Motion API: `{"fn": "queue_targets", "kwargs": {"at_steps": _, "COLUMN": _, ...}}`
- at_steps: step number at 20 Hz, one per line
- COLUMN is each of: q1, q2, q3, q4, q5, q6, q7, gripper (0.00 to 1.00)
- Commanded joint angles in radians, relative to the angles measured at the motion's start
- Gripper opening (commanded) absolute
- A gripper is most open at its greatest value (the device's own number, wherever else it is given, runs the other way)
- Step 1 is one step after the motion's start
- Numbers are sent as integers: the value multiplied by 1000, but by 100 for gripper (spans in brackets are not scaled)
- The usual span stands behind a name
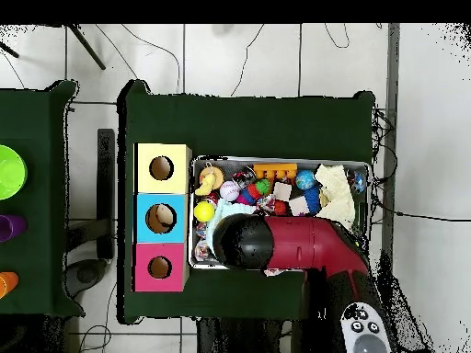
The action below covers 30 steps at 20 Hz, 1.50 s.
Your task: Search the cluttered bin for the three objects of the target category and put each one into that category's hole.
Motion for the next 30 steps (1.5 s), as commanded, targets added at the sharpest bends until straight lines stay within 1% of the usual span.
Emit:
{"fn": "queue_targets", "kwargs": {"at_steps": 1, "q1": -9, "q2": -22, "q3": -19, "q4": 42, "q5": 83, "q6": -29, "q7": 253, "gripper": 0}}
{"fn": "queue_targets", "kwargs": {"at_steps": 18, "q1": 49, "q2": -18, "q3": -57, "q4": -10, "q5": 123, "q6": 4, "q7": 230, "gripper": 0}}
{"fn": "queue_targets", "kwargs": {"at_steps": 24, "q1": 69, "q2": -9, "q3": -69, "q4": -19, "q5": 140, "q6": -2, "q7": 239, "gripper": 0}}
{"fn": "queue_targets", "kwargs": {"at_steps": 30, "q1": 108, "q2": 1, "q3": -88, "q4": -41, "q5": 150, "q6": 10, "q7": 259, "gripper": 0}}
